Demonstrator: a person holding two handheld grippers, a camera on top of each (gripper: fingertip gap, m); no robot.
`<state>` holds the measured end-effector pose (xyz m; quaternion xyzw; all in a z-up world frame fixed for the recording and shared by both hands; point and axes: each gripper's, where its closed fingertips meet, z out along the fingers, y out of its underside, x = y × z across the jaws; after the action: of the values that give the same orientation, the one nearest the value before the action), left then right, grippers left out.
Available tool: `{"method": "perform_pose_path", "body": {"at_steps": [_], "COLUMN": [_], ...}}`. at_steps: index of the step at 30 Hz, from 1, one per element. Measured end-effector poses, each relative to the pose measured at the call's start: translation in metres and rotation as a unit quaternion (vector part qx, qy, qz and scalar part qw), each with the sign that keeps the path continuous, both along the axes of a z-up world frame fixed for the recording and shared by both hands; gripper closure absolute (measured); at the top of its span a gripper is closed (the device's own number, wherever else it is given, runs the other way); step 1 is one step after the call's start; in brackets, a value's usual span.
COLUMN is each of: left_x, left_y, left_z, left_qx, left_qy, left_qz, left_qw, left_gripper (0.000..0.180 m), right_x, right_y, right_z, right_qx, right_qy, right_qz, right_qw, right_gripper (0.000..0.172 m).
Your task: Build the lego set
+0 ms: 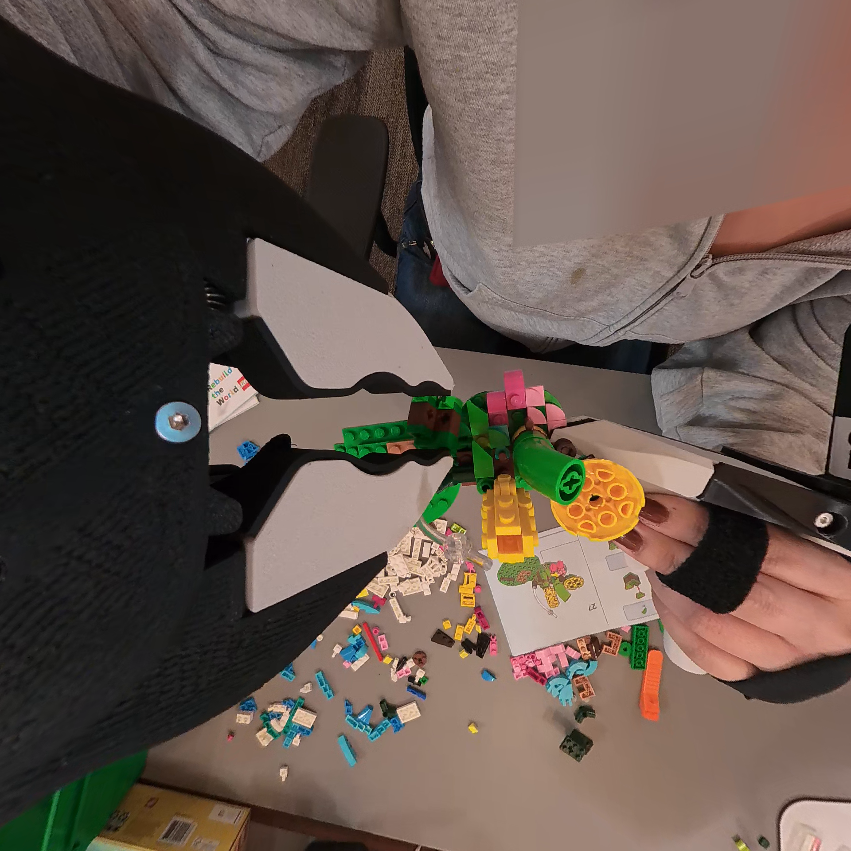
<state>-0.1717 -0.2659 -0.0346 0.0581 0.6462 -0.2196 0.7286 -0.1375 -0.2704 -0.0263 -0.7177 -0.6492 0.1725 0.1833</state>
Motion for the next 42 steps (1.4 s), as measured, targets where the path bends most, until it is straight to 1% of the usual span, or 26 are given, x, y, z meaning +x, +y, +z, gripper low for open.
{"method": "perform_pose_path", "body": {"at_steps": [7, 16, 21, 24, 26, 28, 31, 33, 34, 35, 37, 40, 42], "left_x": [0.0, 0.003, 0.002, 0.0, 0.0, -0.001, 0.0, 0.002, 0.003, 0.003, 0.005, 0.007, 0.008], "left_y": [-0.001, -0.006, 0.01, 0.024, 0.031, 0.033, 0.031, 0.029, 0.028, 0.028, 0.027, 0.027, 0.028], "left_z": [-0.001, -0.005, -0.004, -0.003, -0.003, -0.003, -0.004, -0.006, -0.007, -0.007, -0.009, -0.011, -0.012], "left_qx": [-0.001, 0.009, 0.013, 0.017, 0.02, 0.022, 0.024, 0.027, 0.029, 0.03, 0.03, 0.027, 0.026], "left_qy": [0.002, 0.009, 0.006, 0.003, 0.002, 0.002, 0.005, 0.008, 0.01, 0.012, 0.014, 0.019, 0.023], "left_qz": [-0.002, -0.004, 0.028, 0.057, 0.071, 0.077, 0.075, 0.074, 0.074, 0.075, 0.074, 0.071, 0.071], "left_qw": [1.0, 1.0, 1.0, 0.998, 0.997, 0.997, 0.997, 0.997, 0.997, 0.997, 0.997, 0.997, 0.997], "left_gripper": [0.175, 0.175, 0.174, 0.175, 0.174, 0.174, 0.174, 0.174, 0.174, 0.174, 0.174, 0.174, 0.174], "right_x": [-0.003, -0.005, 0.001, 0.02, 0.037, 0.052, 0.065, 0.081, 0.087, 0.09, 0.09, 0.099, 0.102], "right_y": [0.0, -0.005, -0.001, 0.003, 0.009, 0.01, 0.001, -0.001, -0.003, -0.004, -0.007, -0.008, -0.007], "right_z": [0.001, -0.003, 0.0, -0.011, -0.034, -0.074, -0.148, -0.192, -0.209, -0.222, -0.237, -0.249, -0.252], "right_qx": [0.008, -0.018, 0.02, 0.063, 0.091, 0.089, 0.02, 0.0, -0.006, -0.012, -0.03, -0.021, -0.019], "right_qy": [0.005, 0.007, 0.01, -0.003, -0.02, -0.037, -0.032, -0.052, -0.06, -0.058, -0.042, -0.073, -0.084], "right_qz": [0.008, 0.019, 0.002, -0.041, -0.09, -0.133, -0.196, -0.234, -0.249, -0.26, -0.277, -0.292, -0.303], "right_qw": [1.0, 1.0, 1.0, 0.997, 0.992, 0.986, 0.98, 0.971, 0.967, 0.964, 0.959, 0.953, 0.949], "right_gripper": [0.153, 0.153, 0.152, 0.152, 0.153, 0.153, 0.153, 0.152, 0.152, 0.152, 0.153, 0.153, 0.152]}}
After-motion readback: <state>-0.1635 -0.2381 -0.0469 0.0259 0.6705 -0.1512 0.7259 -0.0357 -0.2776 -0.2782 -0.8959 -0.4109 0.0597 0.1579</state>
